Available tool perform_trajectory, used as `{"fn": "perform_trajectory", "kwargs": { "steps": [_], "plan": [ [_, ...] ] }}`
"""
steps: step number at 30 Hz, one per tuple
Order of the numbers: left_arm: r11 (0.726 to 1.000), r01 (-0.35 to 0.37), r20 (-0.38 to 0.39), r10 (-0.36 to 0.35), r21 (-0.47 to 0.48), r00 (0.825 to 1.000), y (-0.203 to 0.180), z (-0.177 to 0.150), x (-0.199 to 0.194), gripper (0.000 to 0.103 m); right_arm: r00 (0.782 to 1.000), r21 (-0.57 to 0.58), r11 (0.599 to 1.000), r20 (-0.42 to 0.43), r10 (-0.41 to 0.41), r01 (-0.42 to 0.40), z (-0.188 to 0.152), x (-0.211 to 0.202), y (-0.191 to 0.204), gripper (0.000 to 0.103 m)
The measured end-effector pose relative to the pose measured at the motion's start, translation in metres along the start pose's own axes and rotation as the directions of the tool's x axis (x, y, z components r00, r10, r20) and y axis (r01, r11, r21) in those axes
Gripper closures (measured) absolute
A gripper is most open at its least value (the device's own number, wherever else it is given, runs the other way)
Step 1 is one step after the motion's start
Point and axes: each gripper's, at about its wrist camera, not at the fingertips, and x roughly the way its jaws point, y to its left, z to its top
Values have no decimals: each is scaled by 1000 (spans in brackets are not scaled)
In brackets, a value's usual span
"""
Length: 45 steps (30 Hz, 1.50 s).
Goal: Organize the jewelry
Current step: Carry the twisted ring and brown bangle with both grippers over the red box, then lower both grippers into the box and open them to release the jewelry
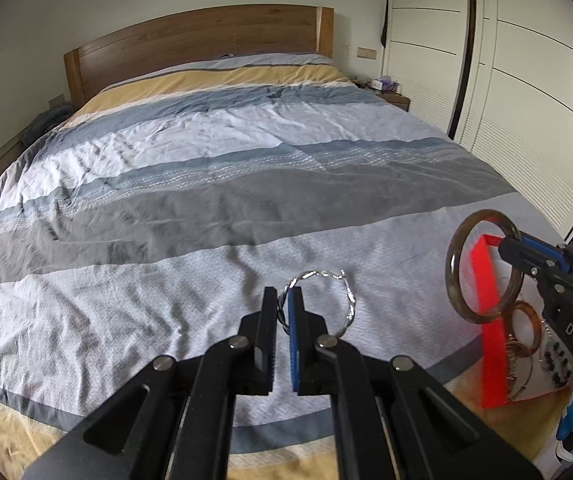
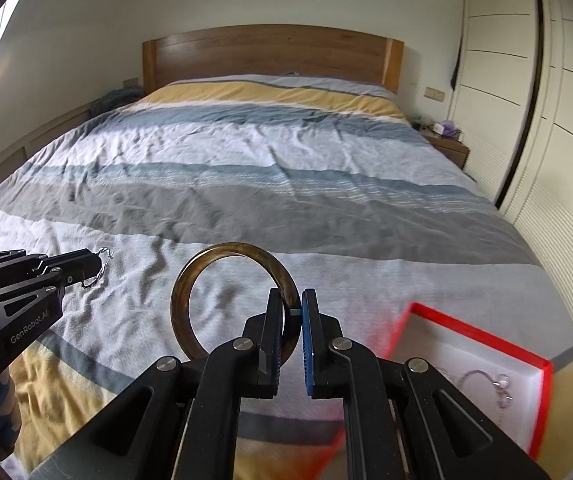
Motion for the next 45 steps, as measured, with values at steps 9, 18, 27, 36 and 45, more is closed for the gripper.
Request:
{"fn": "perform_trajectory", "kwargs": {
  "steps": [9,18,27,36,45],
  "plan": [
    [984,165,-9,-165,61,986,-99,12,-4,99,988,61,987,-11,-152,152,-25,-42,-98,94],
    [940,315,-88,-306,127,948,-194,7,22,98,969,116,963,-85,-234,243,-61,-40,-171,94],
    [928,336,-161,-311,160,937,-240,1,71,98,955,143,953,-166,-245,269,-86,-3,-198,94],
    [923,351,-231,-312,156,922,-244,-12,101,98,945,94,959,-220,-243,269,-91,26,-207,94],
    [912,393,-259,-354,115,899,-242,-9,105,96,927,40,957,-264,-266,286,-89,35,-205,94]
  ]
}}
